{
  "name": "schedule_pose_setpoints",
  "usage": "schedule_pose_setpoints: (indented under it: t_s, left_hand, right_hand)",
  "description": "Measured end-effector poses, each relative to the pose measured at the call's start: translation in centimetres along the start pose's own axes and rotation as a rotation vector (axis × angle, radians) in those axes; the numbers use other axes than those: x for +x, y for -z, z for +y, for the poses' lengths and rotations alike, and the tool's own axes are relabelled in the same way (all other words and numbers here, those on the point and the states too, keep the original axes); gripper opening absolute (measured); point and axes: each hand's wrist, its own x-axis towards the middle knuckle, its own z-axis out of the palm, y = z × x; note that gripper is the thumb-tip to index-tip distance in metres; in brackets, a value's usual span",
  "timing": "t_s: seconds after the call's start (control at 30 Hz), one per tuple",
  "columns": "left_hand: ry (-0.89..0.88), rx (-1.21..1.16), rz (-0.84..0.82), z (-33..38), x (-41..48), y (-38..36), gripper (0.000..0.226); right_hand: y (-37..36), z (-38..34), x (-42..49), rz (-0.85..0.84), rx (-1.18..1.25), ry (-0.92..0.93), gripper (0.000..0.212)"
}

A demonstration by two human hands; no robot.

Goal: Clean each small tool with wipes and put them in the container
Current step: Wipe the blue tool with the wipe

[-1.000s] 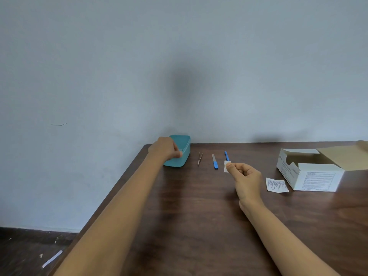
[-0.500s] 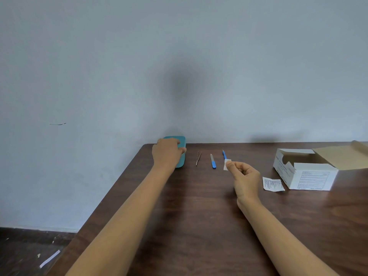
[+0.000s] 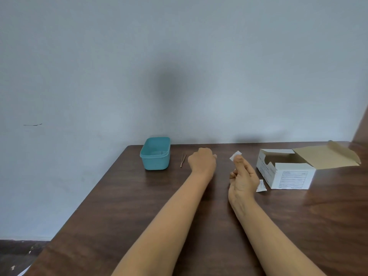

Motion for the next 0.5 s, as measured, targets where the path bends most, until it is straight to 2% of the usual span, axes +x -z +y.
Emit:
schedule_pose_setpoints:
  t_s: [0.17, 0.5]
  left_hand:
    - [0.021, 0.125, -0.012, 1.2, 0.4, -1.3, 0.022]
    - [0.049, 0.154, -0.056, 0.6, -0.9, -1.1, 0.031]
  right_hand:
    - [0.0, 0.2, 0.3, 0.005, 0.008, -0.016, 0.008]
    - [0.1, 0.4, 0.6, -0.011, 0.012, -0.015, 0.008]
